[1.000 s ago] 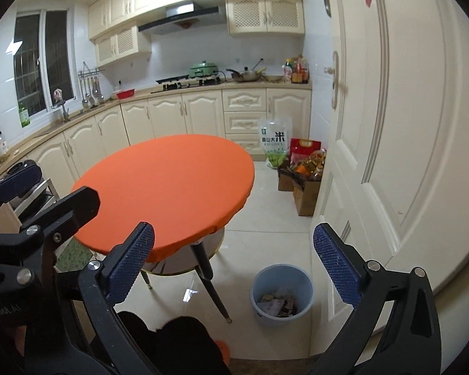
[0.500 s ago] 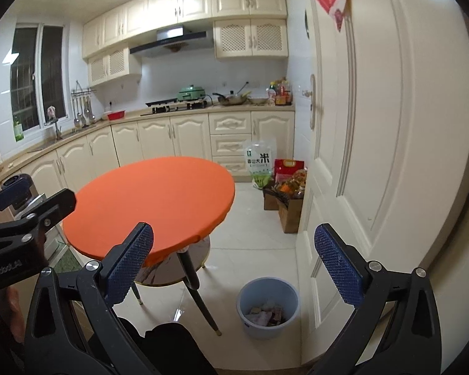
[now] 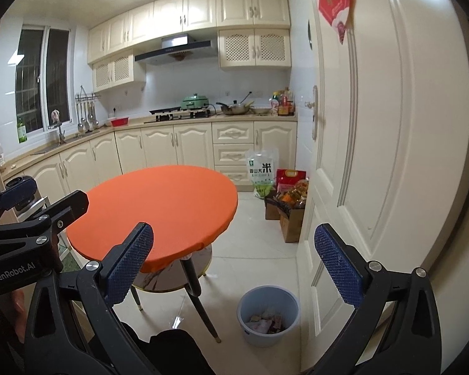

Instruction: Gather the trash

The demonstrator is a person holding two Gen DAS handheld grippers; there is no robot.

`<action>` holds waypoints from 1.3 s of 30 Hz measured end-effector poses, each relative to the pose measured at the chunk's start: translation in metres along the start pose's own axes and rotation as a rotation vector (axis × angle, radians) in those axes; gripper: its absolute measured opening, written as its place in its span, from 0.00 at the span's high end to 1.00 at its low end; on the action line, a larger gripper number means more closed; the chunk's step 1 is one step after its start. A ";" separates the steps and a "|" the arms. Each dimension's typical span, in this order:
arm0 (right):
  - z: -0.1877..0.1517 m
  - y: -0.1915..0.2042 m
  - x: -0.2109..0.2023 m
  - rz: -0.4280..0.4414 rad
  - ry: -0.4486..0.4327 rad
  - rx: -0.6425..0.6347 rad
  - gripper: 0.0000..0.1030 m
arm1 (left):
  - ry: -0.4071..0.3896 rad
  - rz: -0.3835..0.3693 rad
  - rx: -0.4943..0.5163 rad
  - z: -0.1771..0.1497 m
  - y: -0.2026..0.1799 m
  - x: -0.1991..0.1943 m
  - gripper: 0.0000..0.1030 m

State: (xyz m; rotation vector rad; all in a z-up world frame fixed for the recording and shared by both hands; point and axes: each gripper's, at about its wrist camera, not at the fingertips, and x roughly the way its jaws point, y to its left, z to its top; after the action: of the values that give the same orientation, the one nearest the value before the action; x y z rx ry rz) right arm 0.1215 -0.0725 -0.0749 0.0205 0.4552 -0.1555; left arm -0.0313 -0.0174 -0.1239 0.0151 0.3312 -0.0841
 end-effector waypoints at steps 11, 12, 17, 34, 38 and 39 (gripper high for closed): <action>0.006 0.004 -0.004 0.026 -0.046 -0.010 0.00 | -0.056 0.025 -0.007 -0.007 0.012 -0.017 0.01; 0.006 0.004 -0.005 0.026 -0.048 -0.012 0.00 | -0.059 0.024 -0.009 -0.007 0.012 -0.017 0.01; 0.005 0.005 -0.006 0.031 -0.056 -0.014 0.00 | -0.067 0.030 -0.014 -0.014 0.009 -0.020 0.01; 0.005 0.003 -0.004 0.032 -0.051 -0.012 0.00 | -0.058 0.030 -0.015 -0.014 0.011 -0.017 0.01; 0.003 0.002 -0.004 0.028 -0.049 -0.008 0.00 | -0.058 0.028 -0.009 -0.013 0.014 -0.016 0.01; 0.003 0.001 -0.003 0.029 -0.049 -0.007 0.00 | -0.058 0.028 -0.009 -0.012 0.015 -0.016 0.01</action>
State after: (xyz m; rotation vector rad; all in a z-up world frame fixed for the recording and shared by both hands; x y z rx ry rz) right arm 0.1199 -0.0710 -0.0708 0.0164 0.4068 -0.1260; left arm -0.0490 -0.0011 -0.1303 0.0084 0.2731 -0.0554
